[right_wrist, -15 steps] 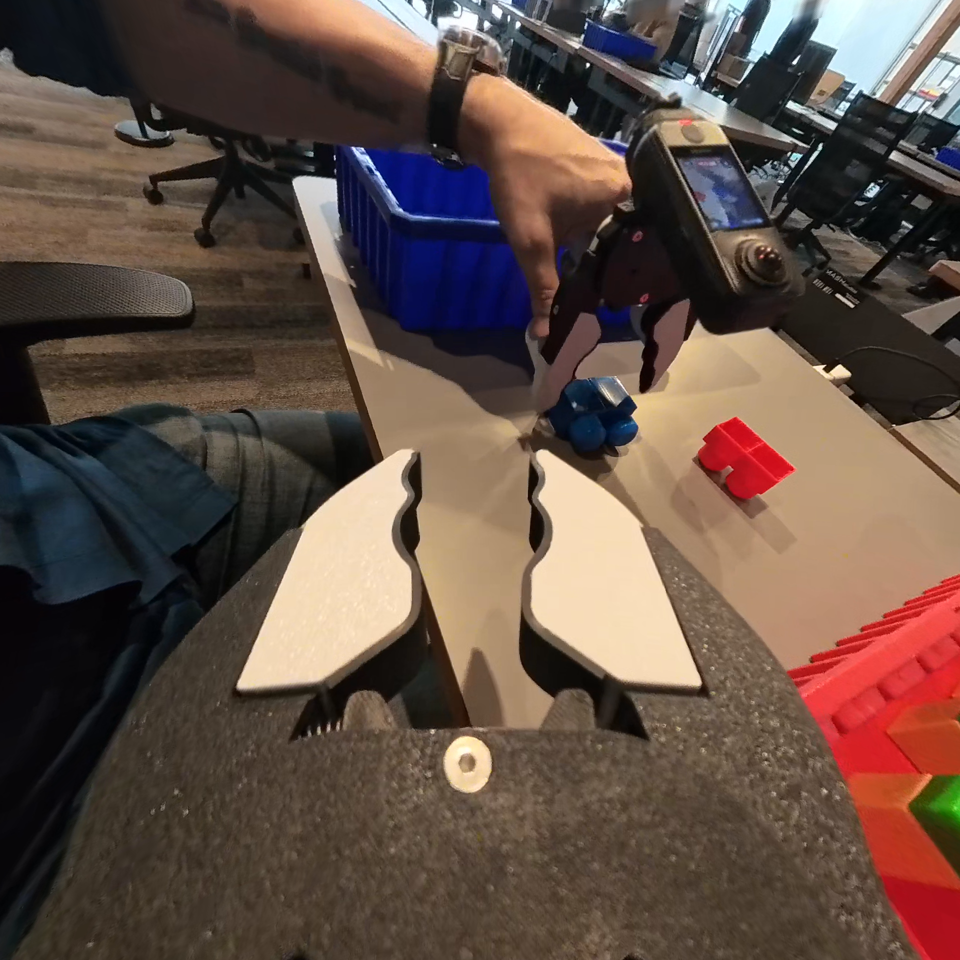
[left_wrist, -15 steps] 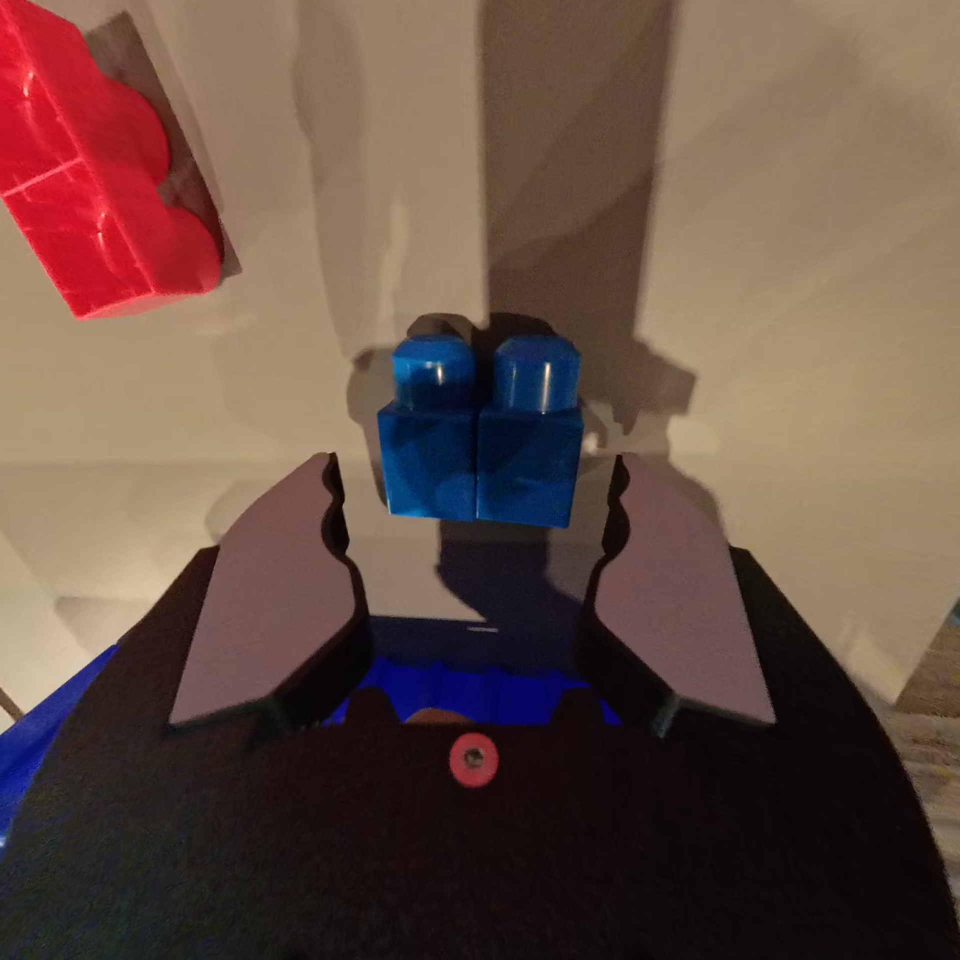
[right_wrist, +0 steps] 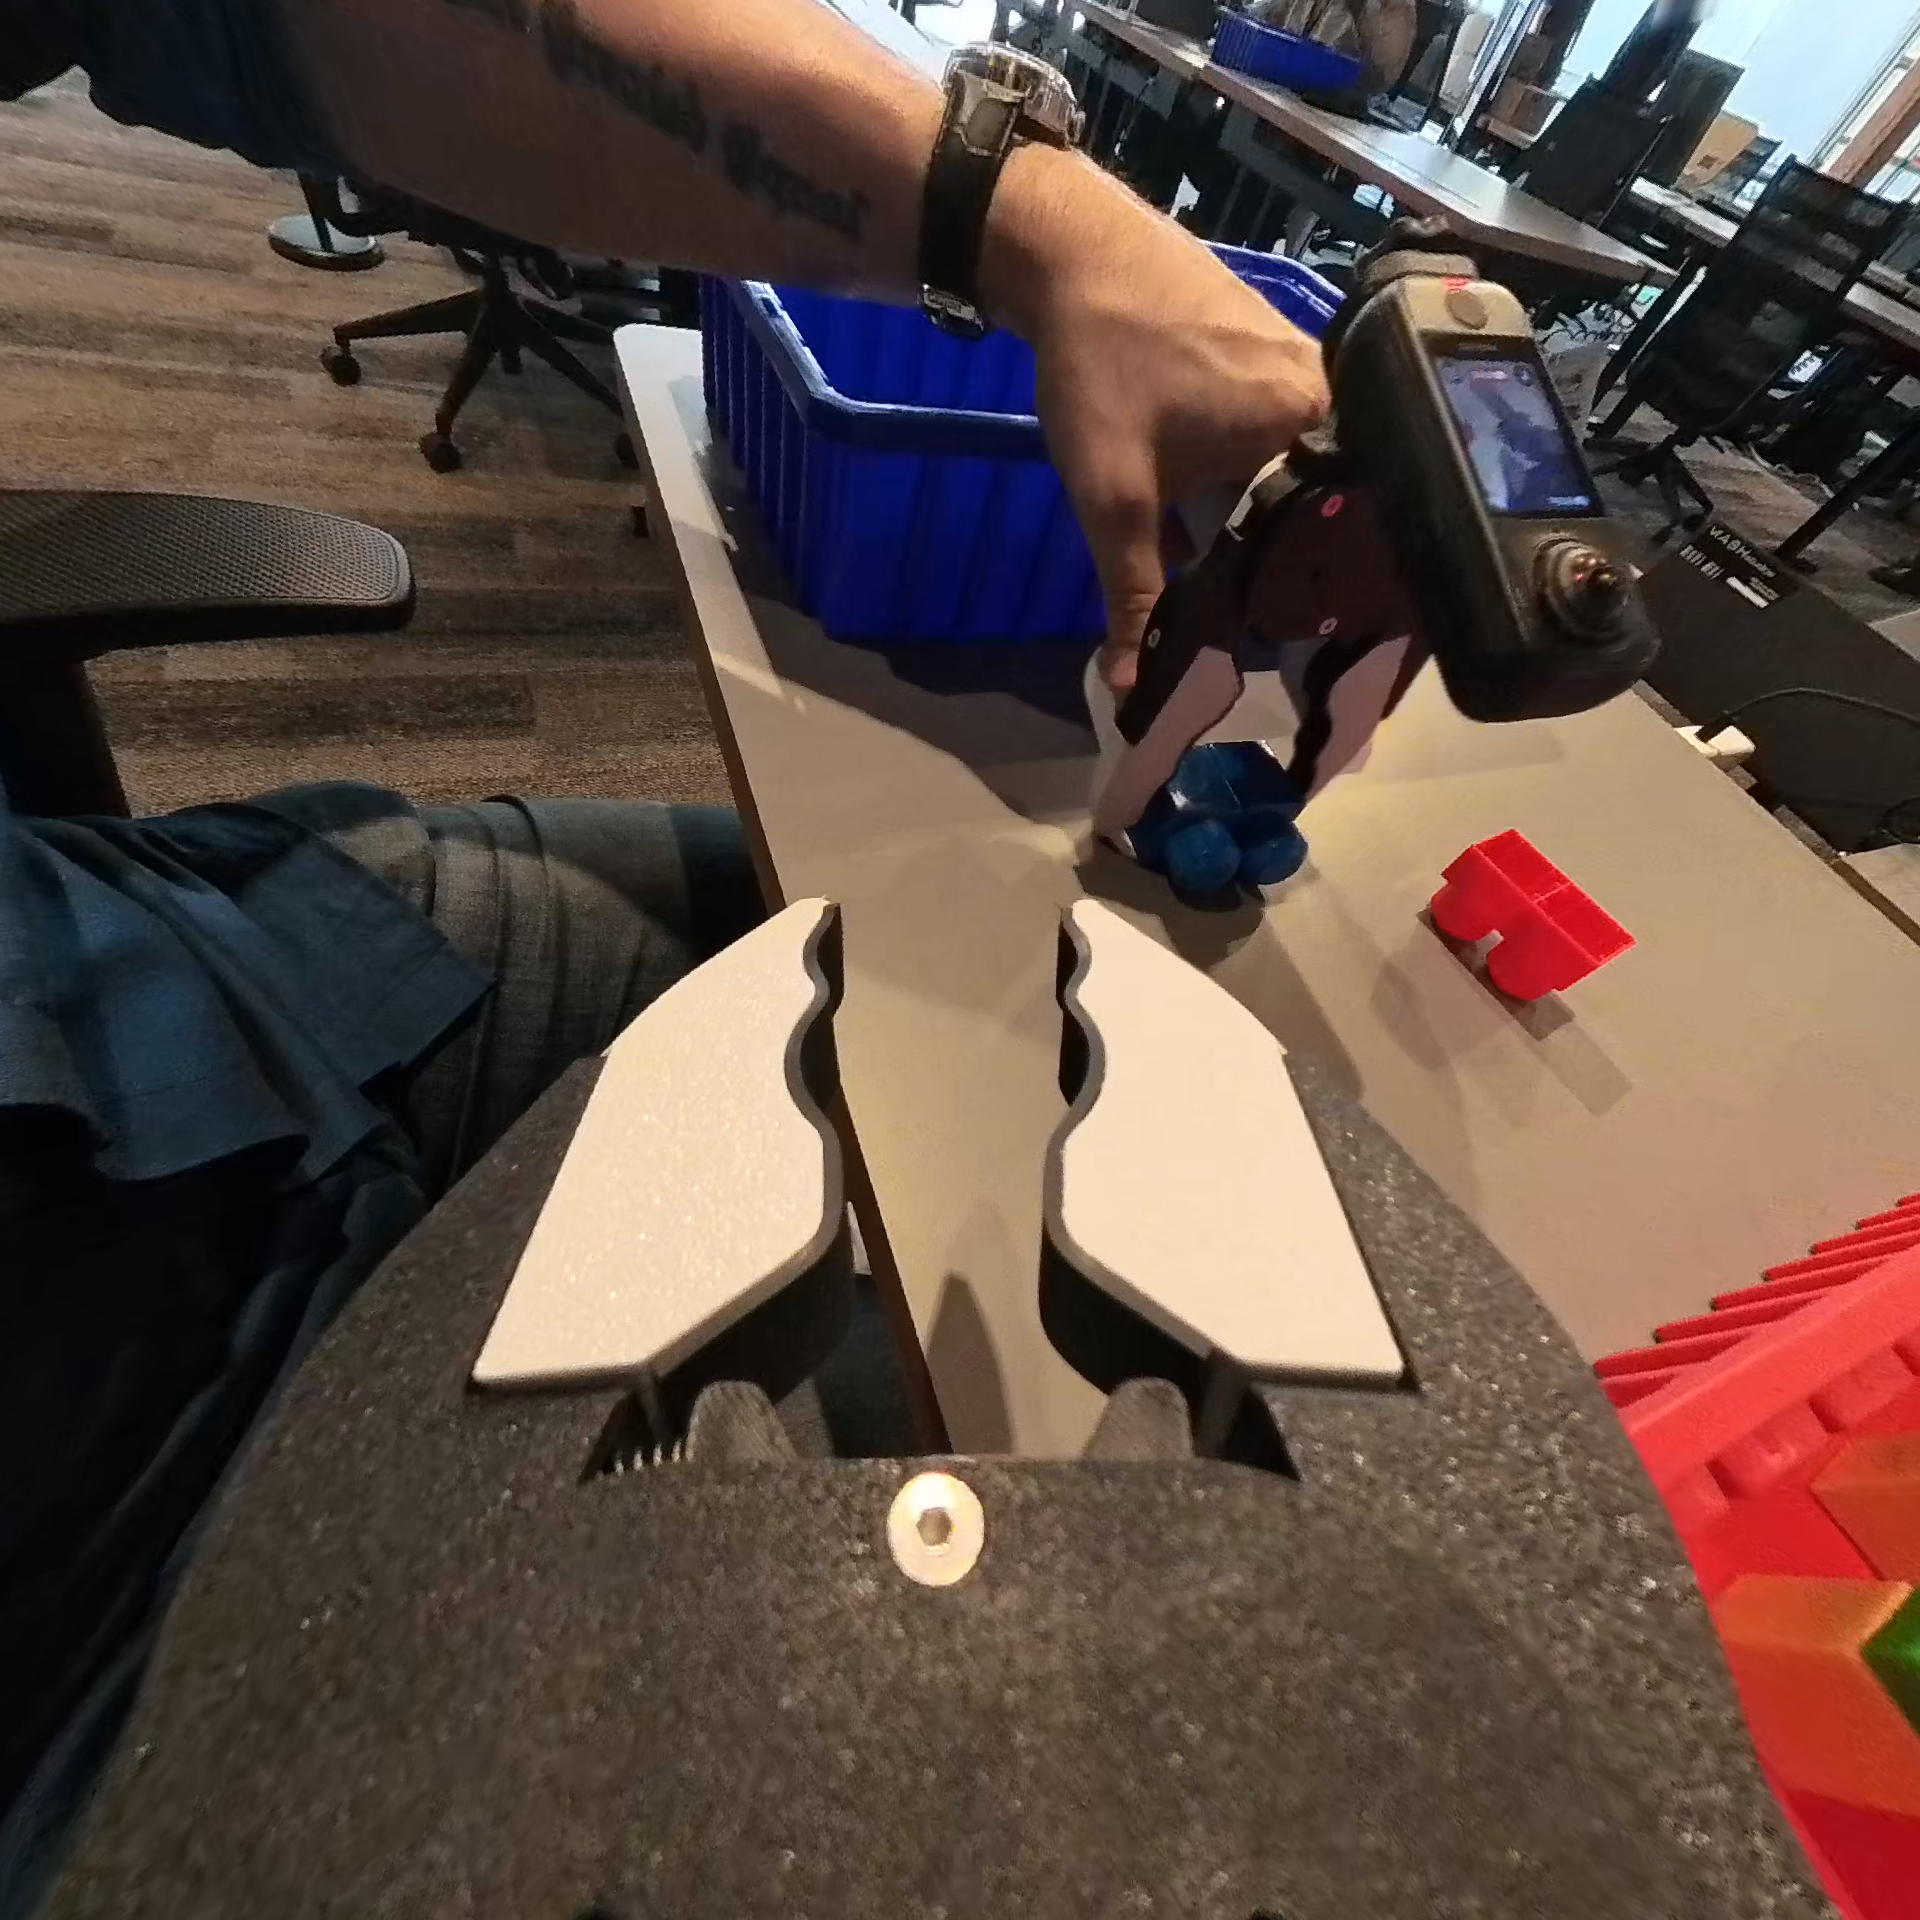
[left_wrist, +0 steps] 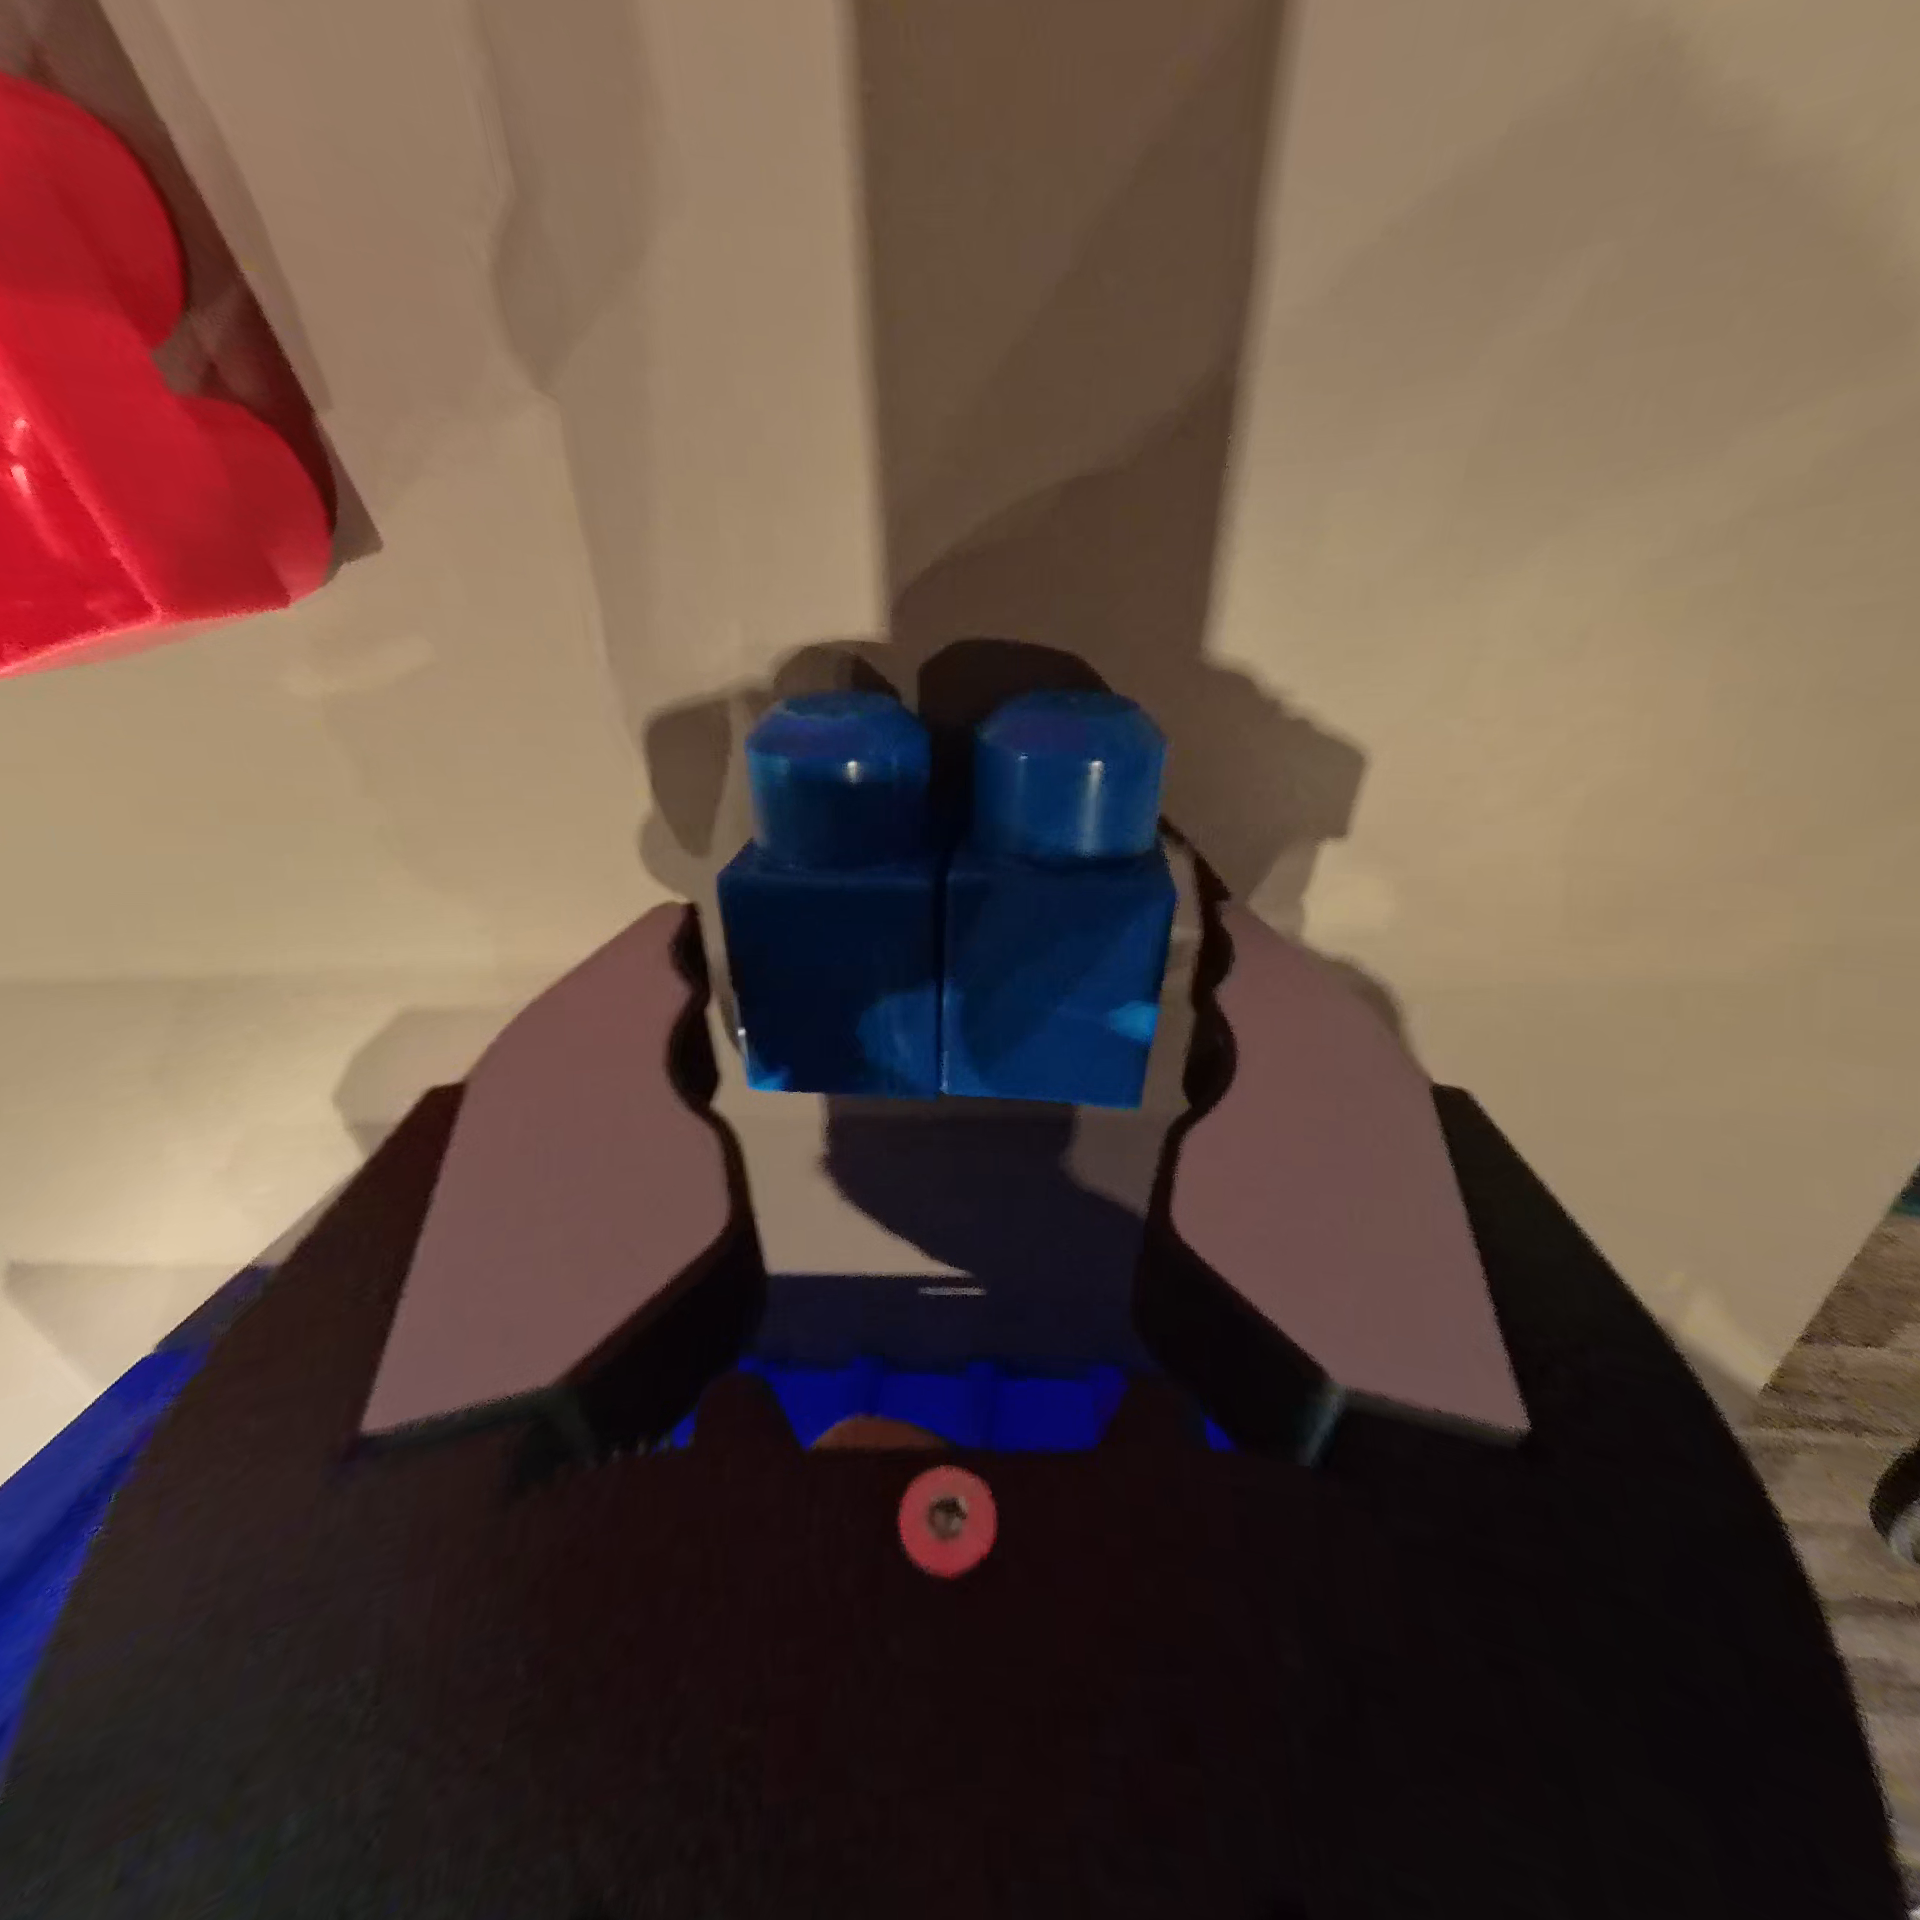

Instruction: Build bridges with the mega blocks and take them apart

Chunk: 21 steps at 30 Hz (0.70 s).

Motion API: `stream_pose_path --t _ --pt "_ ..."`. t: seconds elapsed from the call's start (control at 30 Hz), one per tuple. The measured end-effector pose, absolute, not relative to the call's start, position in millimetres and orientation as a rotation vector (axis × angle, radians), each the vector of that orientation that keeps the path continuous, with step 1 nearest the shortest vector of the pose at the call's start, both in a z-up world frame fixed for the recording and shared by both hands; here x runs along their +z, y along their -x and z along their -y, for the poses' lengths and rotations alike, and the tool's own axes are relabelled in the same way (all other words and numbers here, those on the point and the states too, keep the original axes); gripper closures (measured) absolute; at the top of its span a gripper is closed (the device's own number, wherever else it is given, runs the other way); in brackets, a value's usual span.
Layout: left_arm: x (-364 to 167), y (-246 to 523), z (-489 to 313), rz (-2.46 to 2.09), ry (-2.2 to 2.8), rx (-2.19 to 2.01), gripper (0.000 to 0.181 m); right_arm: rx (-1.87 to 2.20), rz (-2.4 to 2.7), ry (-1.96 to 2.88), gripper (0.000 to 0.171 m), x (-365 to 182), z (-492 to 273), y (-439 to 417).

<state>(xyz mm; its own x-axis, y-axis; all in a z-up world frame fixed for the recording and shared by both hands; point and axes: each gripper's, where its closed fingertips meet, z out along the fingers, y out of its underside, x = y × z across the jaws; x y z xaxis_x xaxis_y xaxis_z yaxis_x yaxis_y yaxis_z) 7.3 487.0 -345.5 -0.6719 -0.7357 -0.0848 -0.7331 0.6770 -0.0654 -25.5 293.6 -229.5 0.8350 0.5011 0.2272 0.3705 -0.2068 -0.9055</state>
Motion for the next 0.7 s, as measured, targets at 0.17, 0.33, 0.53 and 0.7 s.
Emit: stream_pose_path --t 0.17,0.33,0.53,0.7 --pt "-346 -7 -485 -2.778 1.262 -0.065 0.107 0.138 0.684 1.834 0.132 -234 -295 29" --pt "-342 -10 -486 -2.74 1.298 -0.075 0.107 0.138 0.688 1.847 0.132 -236 -296 30" --pt "-289 -23 -470 -2.534 1.385 -0.342 0.106 0.1 0.674 1.864 0.132 -227 -300 23" --pt "-234 -24 -467 -2.265 1.434 -0.567 0.106 -0.007 0.689 1.896 0.132 -205 -306 8"
